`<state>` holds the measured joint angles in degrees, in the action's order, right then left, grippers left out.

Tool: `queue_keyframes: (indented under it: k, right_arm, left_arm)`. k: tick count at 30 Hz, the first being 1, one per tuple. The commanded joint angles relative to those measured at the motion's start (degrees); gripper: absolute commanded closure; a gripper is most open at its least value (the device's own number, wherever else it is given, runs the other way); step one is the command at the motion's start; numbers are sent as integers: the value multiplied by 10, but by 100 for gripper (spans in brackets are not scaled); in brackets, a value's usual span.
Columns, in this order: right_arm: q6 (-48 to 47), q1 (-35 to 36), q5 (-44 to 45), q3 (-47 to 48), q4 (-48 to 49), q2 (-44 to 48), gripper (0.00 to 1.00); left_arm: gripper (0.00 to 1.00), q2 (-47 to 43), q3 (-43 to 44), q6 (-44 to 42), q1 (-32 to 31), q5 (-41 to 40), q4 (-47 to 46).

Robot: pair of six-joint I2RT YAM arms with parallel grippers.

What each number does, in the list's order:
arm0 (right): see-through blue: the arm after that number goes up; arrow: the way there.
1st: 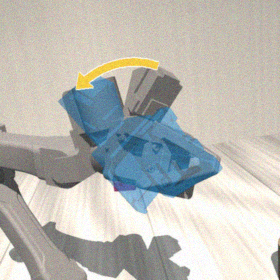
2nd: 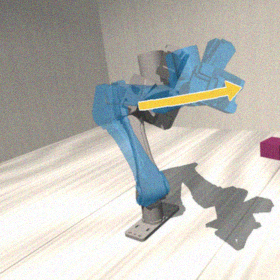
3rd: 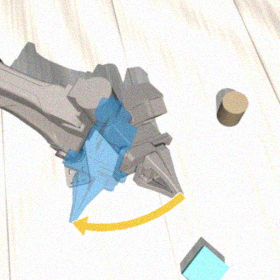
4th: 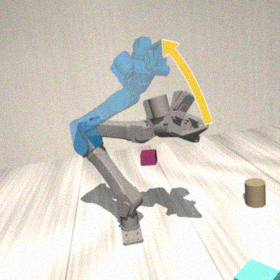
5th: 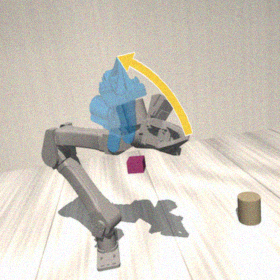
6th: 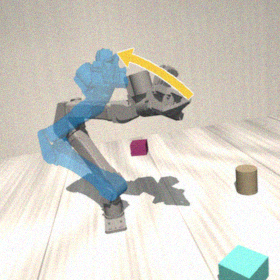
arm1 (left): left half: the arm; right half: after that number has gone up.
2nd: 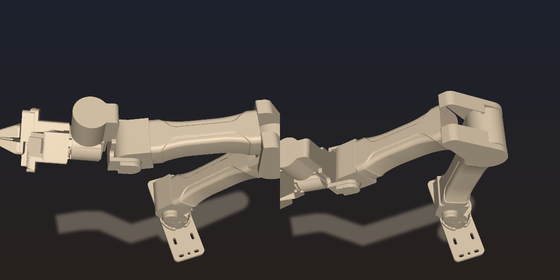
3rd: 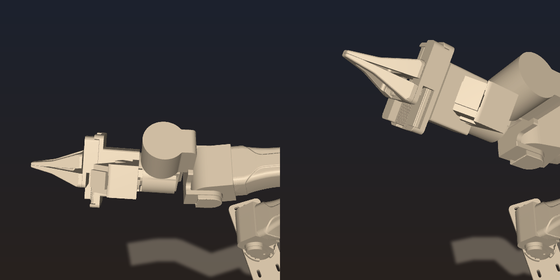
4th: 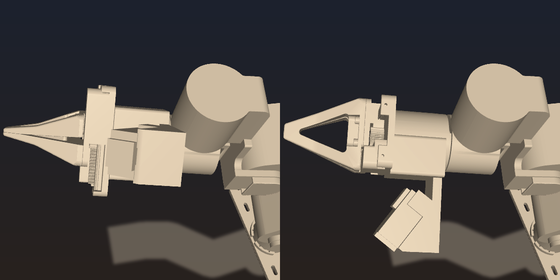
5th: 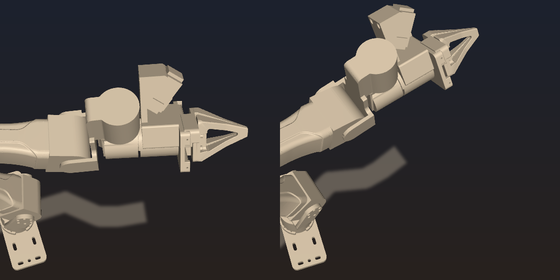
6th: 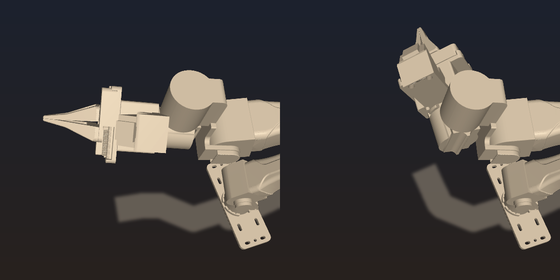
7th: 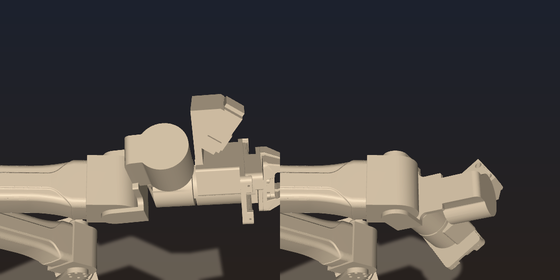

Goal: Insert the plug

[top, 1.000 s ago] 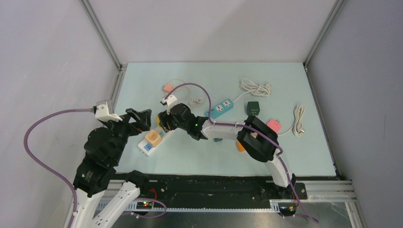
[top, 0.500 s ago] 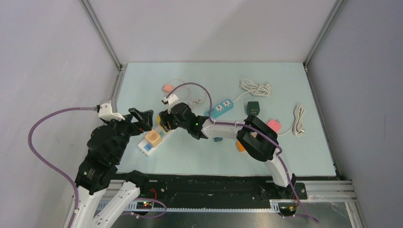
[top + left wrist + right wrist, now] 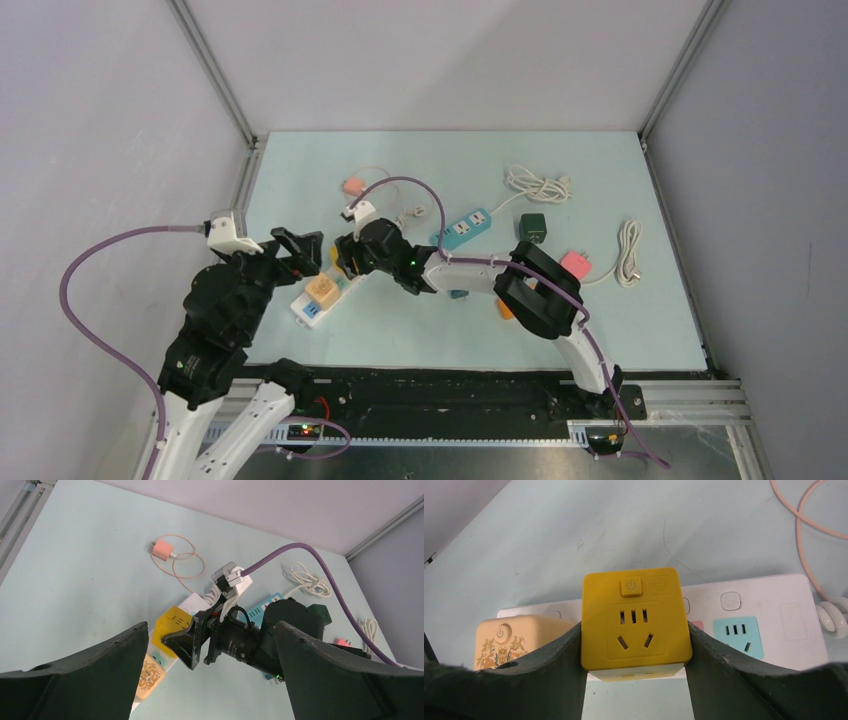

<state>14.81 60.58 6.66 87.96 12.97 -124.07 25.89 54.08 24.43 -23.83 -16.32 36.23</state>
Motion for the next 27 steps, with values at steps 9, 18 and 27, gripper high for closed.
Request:
queue_keyframes:
  k: [9, 18, 27]
  right_arm:
    - [-40, 26, 58, -25, 45, -13, 100]
    - [-39, 43, 99, -58, 64, -33, 100]
    - [-44, 53, 119, -98, 82, -41, 100]
  left_arm:
    - [0, 6, -2, -5, 1, -2, -11]
    - [0, 8, -2, -7, 0, -5, -12]
    - [0, 7, -2, -8, 0, -6, -11]
